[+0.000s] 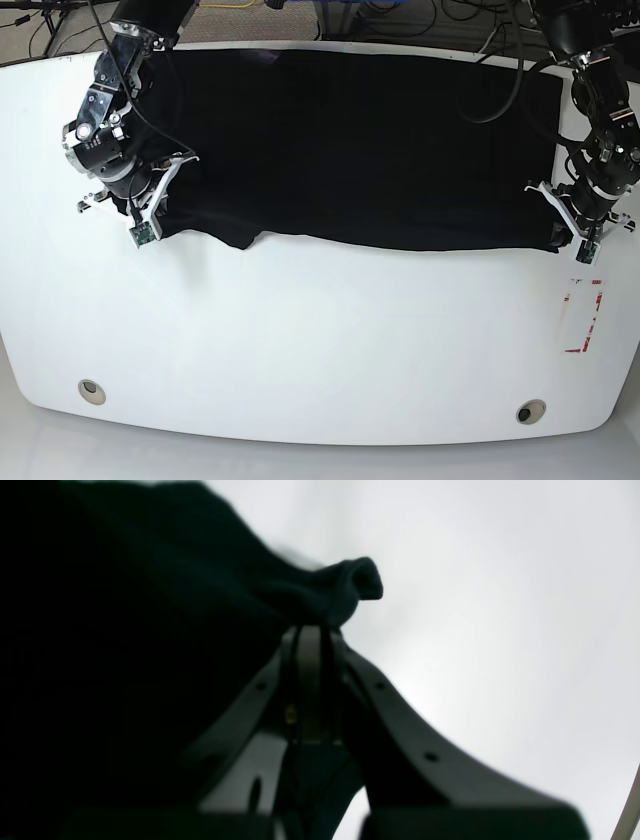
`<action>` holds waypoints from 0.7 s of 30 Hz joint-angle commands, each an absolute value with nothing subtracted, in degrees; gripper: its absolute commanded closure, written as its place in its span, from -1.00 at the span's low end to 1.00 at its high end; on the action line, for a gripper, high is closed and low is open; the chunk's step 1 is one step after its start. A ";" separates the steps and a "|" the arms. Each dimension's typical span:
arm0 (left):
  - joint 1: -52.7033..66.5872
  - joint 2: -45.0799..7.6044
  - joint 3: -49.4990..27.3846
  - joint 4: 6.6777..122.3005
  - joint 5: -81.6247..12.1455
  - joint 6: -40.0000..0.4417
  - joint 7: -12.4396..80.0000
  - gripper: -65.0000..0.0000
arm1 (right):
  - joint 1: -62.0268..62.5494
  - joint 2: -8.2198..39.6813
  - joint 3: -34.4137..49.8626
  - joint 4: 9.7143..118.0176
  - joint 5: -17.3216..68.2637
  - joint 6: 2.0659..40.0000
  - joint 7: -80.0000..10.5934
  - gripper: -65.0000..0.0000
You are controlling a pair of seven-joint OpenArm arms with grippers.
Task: Layout the t-shirt on the table in an organized manner, then fold the t-shirt properly
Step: 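Grasp the hem corners and fold the hem up onto the collar edge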
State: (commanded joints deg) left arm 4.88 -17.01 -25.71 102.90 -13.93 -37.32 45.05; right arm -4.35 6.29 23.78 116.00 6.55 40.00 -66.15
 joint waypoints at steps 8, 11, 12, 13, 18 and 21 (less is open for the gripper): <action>11.91 -16.92 -25.89 105.36 -14.20 -39.78 44.97 1.00 | -8.57 6.11 24.75 116.09 6.55 40.00 -66.15 1.00; 13.76 -16.75 -28.26 105.36 -14.37 -40.00 44.97 1.00 | -9.54 6.11 27.12 116.09 6.55 40.00 -66.15 1.00; 14.02 -16.75 -29.05 105.36 -14.37 -40.00 44.97 1.00 | -9.63 6.11 27.65 116.09 6.55 40.00 -66.15 1.00; 14.55 -16.66 -30.73 105.27 -14.37 -40.00 44.97 1.00 | -10.15 6.02 28.79 116.09 6.55 40.00 -66.15 1.00; 14.81 -16.66 -34.15 104.92 -13.93 -40.00 44.97 1.00 | -11.21 6.02 30.81 116.00 6.55 40.00 -66.15 1.00; 16.13 -16.92 -35.21 105.01 -14.02 -40.00 44.97 1.00 | -12.62 6.02 31.87 116.00 6.55 40.00 -66.15 1.00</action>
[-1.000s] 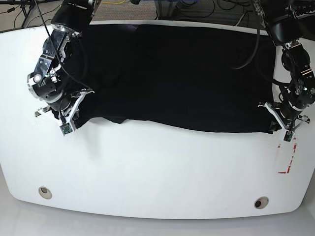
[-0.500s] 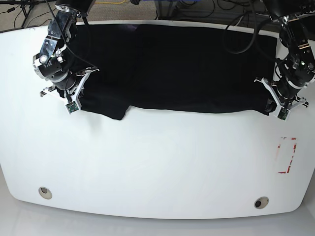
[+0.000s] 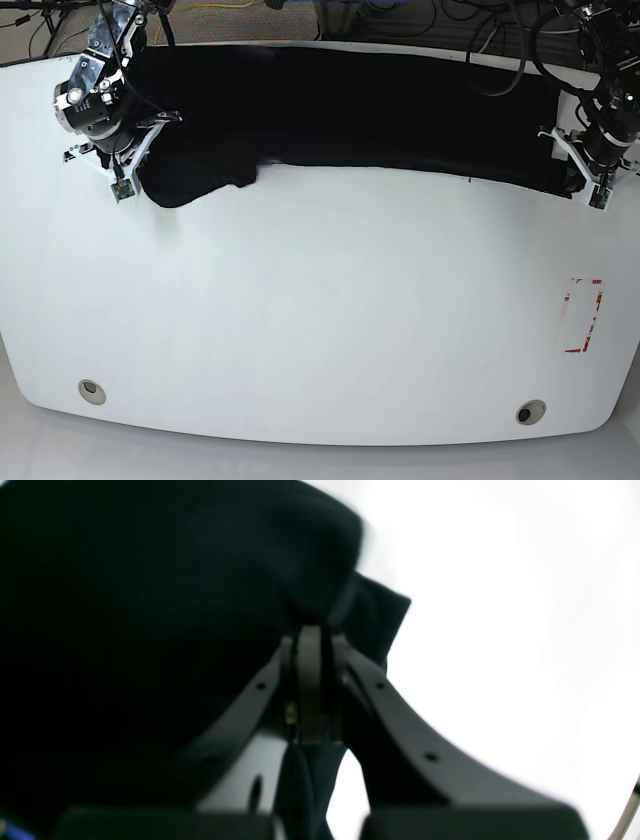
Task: Layout the t-shirt on the table in an organized manner, then fold the t-shirt properly
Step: 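Grasp the hem corners and fold the hem up onto the collar edge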
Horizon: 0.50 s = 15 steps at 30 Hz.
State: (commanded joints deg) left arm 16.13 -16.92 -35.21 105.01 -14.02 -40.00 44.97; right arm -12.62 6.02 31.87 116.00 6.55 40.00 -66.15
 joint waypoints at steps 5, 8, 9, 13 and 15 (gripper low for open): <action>16.84 -17.01 -35.47 105.10 -14.02 -40.00 44.97 1.00 | -13.58 6.02 32.04 115.91 6.55 40.00 -66.15 1.00; 17.10 -16.92 -35.47 105.10 -13.93 -40.00 44.97 1.00 | -14.90 6.02 31.87 115.91 6.64 40.00 -66.15 1.00; 17.36 -16.84 -35.47 105.10 -13.93 -40.00 44.97 1.00 | -15.25 6.02 31.87 115.91 6.64 40.00 -66.15 1.00; 19.21 -16.84 -35.38 105.10 -13.93 -40.00 44.97 1.00 | -16.04 5.93 31.87 115.82 6.64 40.00 -66.15 1.00; 19.38 -16.84 -35.38 105.01 -13.93 -40.00 44.97 1.00 | -16.66 5.76 31.87 115.82 6.64 40.00 -66.15 1.00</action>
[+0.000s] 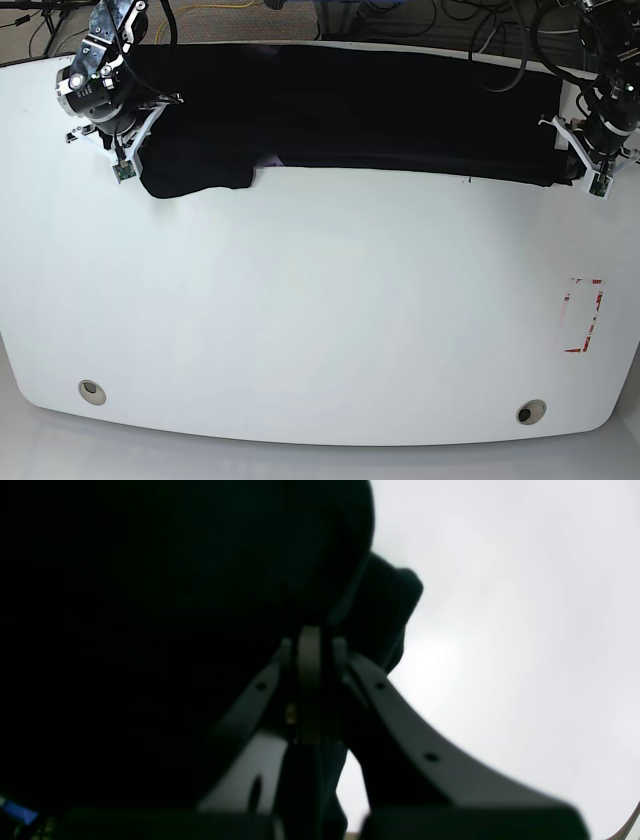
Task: Layout the t-shirt on the table in an organized manner, then fold the t-shirt properly
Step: 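Grasp the hem corners and fold the hem up onto the collar edge, then release the hem and reposition the right gripper on the folded edge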
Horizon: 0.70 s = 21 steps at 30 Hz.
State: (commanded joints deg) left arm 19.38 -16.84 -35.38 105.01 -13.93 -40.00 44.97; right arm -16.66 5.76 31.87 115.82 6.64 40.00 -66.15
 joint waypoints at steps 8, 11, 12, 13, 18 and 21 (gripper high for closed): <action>21.05 -17.10 -34.51 104.92 -13.93 -40.00 48.48 0.57 | -17.54 4.88 32.13 115.82 6.64 40.00 -66.07 0.30; 21.05 -17.01 -34.33 104.92 -13.93 -40.00 50.86 0.18 | -17.63 4.88 32.13 115.82 6.64 40.00 -65.98 -0.13; 21.05 -17.01 -34.33 104.92 -13.93 -40.00 51.12 0.09 | -17.63 4.79 32.13 115.91 6.64 40.00 -65.89 -0.21; 21.05 -17.01 -34.33 105.10 -14.02 -40.00 51.30 -0.02 | -17.63 4.79 32.13 115.91 6.64 40.00 -65.89 -0.34; 21.05 -17.01 -34.42 105.45 -14.37 -40.00 51.30 -0.03 | -16.57 4.97 32.22 116.00 11.12 40.00 -65.71 -0.48; 20.88 -17.10 -34.59 105.45 -14.46 -40.00 51.30 -0.02 | -14.81 5.14 32.22 115.74 14.29 40.00 -65.71 -0.49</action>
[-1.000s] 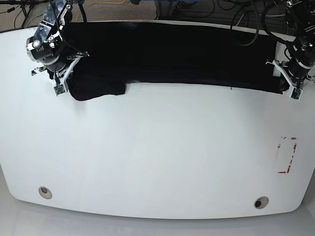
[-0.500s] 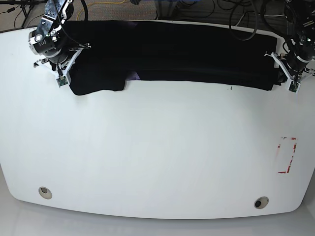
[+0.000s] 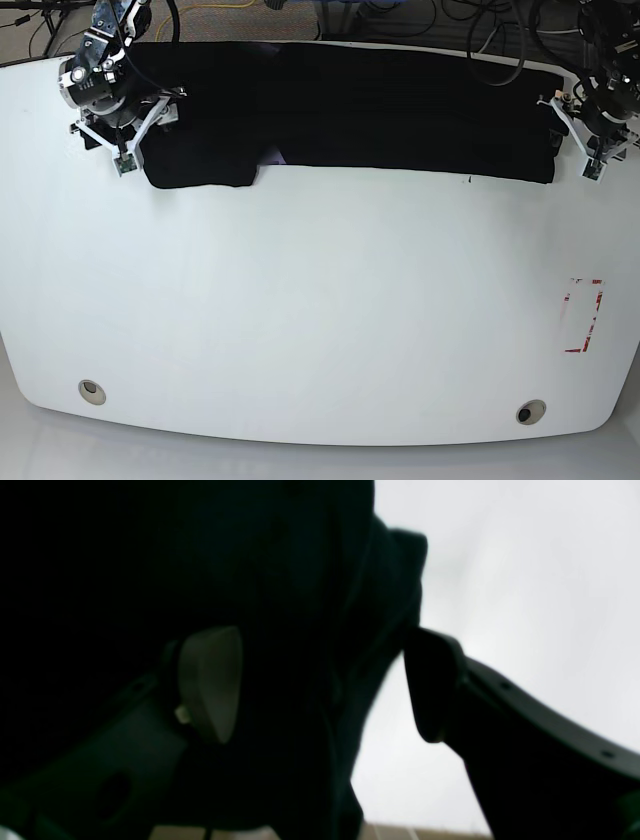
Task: Layout the t-shirt on the table in an organized manner, then fold the t-shirt properly
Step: 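Release the hem and reposition the right gripper on the folded edge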
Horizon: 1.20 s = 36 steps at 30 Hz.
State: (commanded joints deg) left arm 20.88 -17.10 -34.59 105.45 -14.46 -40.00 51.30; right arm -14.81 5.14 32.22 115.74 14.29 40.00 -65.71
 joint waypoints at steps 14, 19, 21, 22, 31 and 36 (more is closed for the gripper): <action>19.03 -16.84 -36.70 107.74 -14.46 -40.00 51.30 -0.02 | -4.70 5.14 31.87 104.04 14.99 40.00 -65.45 -0.49; 18.24 -16.84 -36.79 107.74 -14.37 -40.00 51.30 -0.02 | -3.65 5.67 31.96 99.12 14.90 40.00 -62.20 -0.48; 18.33 -16.84 -36.79 107.74 -14.37 -40.00 51.30 -0.02 | -3.56 6.29 31.78 97.63 14.90 40.00 -61.14 -0.48; 18.33 -16.84 -36.79 107.74 -14.37 -40.00 51.30 -0.02 | -3.56 6.37 31.78 96.66 14.90 40.00 -60.70 -0.48; 18.42 -16.75 -36.79 107.74 -14.37 -40.00 51.30 -0.02 | -2.24 6.11 31.78 94.11 15.25 40.00 -60.53 -0.36; 18.42 -16.75 -36.79 107.65 -14.37 -40.00 51.30 -0.02 | -2.07 6.11 31.78 94.37 15.43 40.00 -60.53 0.40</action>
State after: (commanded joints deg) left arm 18.42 -16.75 -36.79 107.65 -14.37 -40.00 51.30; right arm -2.07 6.11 31.78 94.37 15.43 40.00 -60.53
